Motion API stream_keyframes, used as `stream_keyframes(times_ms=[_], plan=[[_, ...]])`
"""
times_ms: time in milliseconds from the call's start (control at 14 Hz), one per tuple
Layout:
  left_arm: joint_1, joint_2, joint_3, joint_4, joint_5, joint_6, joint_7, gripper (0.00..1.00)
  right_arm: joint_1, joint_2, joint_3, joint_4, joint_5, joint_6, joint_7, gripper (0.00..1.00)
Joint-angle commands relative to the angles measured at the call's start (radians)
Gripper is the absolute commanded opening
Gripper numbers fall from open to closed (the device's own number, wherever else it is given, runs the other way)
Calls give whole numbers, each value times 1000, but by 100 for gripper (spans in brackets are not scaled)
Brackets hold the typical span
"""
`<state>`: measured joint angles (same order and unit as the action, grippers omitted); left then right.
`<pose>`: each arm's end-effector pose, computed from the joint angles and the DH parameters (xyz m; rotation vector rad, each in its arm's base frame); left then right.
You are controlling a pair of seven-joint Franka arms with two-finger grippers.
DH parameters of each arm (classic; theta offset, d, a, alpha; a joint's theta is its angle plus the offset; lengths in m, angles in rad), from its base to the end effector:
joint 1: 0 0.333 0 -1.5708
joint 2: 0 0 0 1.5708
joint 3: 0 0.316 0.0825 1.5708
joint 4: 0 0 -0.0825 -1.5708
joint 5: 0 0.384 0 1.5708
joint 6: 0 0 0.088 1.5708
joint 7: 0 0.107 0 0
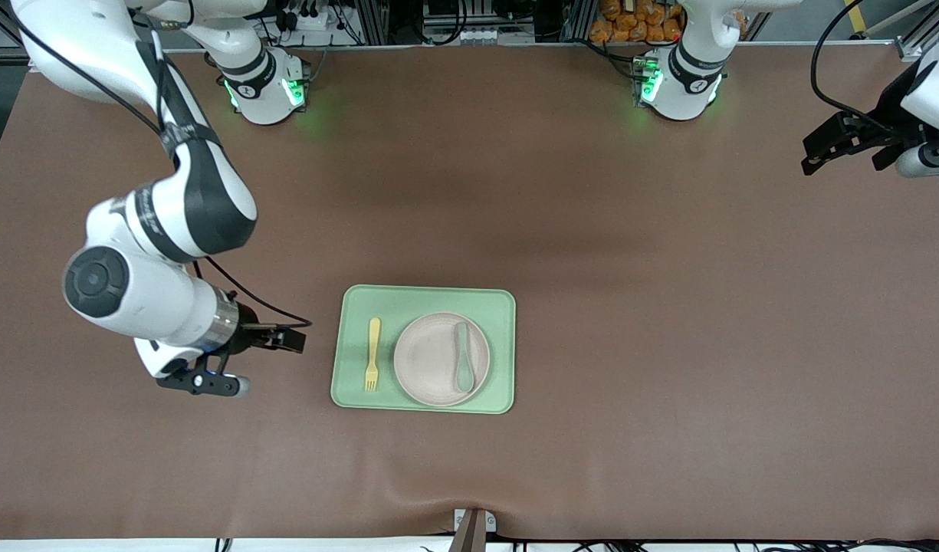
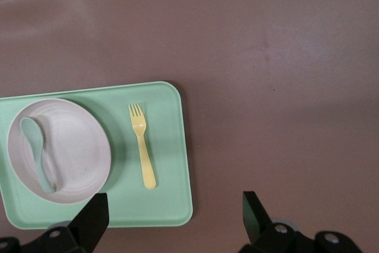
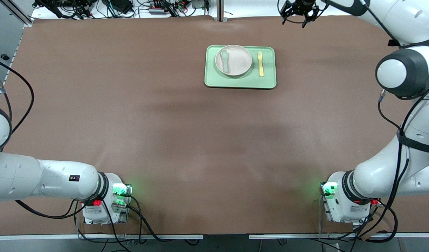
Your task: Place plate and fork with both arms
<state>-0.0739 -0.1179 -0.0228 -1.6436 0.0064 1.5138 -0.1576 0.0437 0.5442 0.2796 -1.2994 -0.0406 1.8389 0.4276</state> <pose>0.5090 -0.0494 0.6482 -3.1296 -0.0961 0.0167 0.6886 0.1819 0.4401 -3.0323 0.2026 0.0361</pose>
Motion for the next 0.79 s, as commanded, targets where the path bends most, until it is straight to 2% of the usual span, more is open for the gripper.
stream_keyframes(times_ms=[0, 214, 357, 571, 714], plan=[[6, -32, -2, -33, -16, 17, -7, 100, -24, -142, 15, -37, -24, -102, 4, 100], [6, -34, -2, -35, -16, 17, -5, 100, -41, -272, -3, -41, -19, -219, -54, 100], [6, -34, -2, -35, -16, 17, -3, 100, -39, -354, -34, -76, 8, -227, -139, 100], [6, -34, -2, -35, -16, 17, 0, 100, -44, -476, -97, -182, 44, -225, -206, 100], [6, -35, -2, -35, -16, 13, 1, 100, -53, -548, -99, -266, 44, -213, -236, 100]])
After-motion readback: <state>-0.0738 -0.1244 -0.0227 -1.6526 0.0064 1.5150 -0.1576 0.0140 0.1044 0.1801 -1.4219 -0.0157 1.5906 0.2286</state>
